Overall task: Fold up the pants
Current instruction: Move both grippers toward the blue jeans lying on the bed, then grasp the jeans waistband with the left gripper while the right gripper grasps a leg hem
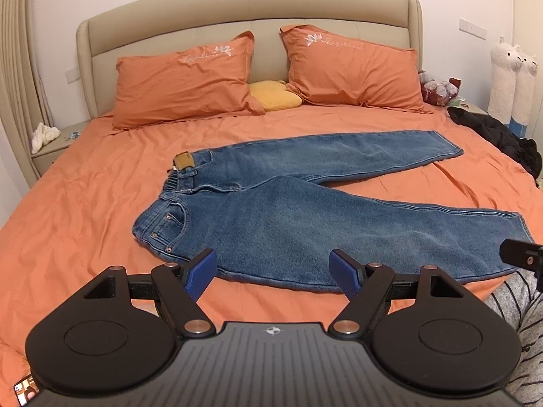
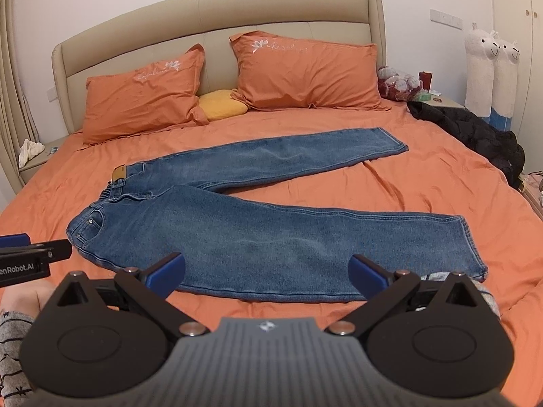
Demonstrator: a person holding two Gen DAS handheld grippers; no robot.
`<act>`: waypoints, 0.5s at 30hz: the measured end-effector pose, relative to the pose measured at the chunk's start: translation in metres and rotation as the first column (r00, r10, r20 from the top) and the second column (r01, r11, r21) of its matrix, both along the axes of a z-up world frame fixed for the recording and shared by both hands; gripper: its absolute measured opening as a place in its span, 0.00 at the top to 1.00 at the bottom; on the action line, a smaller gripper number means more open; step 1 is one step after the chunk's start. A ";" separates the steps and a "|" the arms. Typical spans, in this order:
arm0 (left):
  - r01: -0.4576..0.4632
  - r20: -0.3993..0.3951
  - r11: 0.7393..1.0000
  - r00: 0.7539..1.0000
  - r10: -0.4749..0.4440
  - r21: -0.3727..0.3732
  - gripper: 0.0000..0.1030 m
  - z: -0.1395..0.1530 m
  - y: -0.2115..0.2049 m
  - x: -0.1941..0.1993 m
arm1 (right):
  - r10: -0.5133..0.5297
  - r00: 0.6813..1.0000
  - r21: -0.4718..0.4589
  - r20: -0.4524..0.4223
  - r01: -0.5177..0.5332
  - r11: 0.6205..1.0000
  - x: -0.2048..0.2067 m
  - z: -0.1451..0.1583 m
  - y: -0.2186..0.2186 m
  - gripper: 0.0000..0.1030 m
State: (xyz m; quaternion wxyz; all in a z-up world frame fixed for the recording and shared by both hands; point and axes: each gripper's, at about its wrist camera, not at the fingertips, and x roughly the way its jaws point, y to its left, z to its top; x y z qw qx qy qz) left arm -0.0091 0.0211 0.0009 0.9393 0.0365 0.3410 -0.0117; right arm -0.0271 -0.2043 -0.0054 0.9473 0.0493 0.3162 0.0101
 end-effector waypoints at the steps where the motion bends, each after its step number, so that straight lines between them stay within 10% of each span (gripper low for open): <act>1: 0.007 -0.002 1.000 1.000 -0.007 0.000 0.15 0.001 0.001 0.001 | 0.000 1.000 0.000 -0.010 0.000 1.000 0.002 -0.002 -0.001 0.05; 15: 0.134 -0.025 0.955 0.991 -0.132 0.265 0.23 -0.003 0.019 0.058 | 0.124 0.986 -0.083 -0.115 -0.134 0.988 0.052 -0.047 -0.035 0.05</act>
